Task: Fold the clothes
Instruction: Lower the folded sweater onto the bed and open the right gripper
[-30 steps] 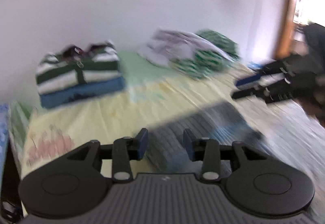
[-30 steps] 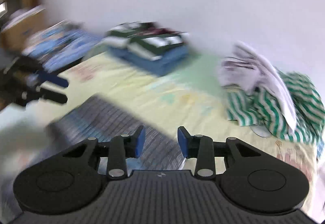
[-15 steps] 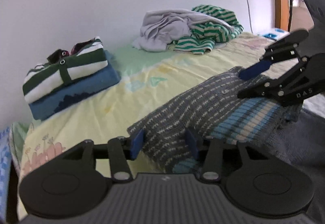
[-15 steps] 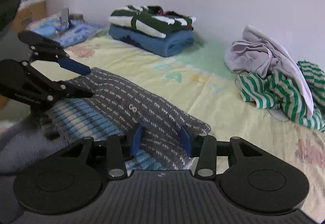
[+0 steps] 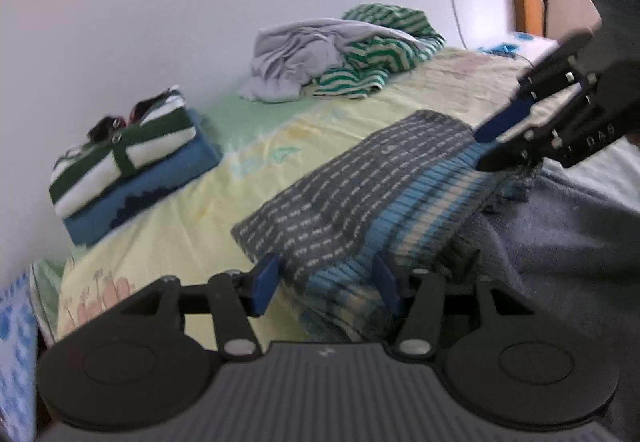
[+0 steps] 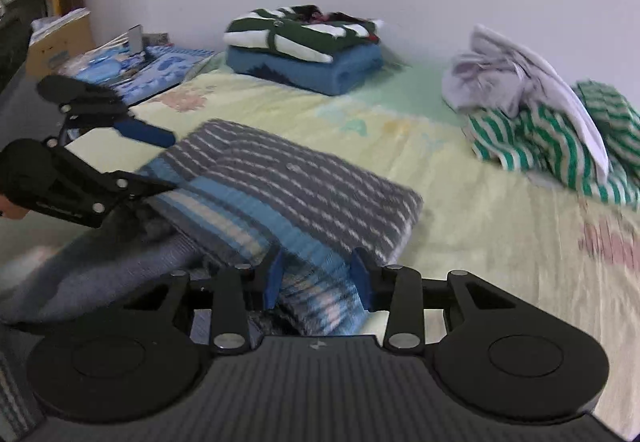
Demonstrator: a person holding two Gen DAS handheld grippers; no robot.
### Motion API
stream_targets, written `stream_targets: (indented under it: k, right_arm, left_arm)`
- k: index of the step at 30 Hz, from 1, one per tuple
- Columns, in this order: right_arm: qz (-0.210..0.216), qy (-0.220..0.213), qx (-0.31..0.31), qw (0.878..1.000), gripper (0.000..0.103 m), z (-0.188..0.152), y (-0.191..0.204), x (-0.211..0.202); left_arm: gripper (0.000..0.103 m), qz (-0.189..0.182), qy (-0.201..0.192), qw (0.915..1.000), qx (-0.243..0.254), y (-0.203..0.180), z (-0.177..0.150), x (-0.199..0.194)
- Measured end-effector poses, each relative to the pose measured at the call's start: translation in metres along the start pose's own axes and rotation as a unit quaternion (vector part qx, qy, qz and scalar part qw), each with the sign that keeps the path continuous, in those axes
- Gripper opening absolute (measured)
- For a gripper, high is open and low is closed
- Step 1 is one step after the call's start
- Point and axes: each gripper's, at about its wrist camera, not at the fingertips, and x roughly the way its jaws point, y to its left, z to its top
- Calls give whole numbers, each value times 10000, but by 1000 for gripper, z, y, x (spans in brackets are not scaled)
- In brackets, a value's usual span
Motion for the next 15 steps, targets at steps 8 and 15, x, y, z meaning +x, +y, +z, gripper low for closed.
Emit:
stream_targets:
  k: [8, 15]
  right_arm:
    - [58, -172, 227, 9996, 38, 1, -2, -11]
    - [28, 24, 454, 9990, 36, -13, 12, -19]
  left_arm:
    - [53, 121, -77, 9996, -234, 0, 6, -16]
    - [50, 44, 10, 9989, -457, -22, 1, -28]
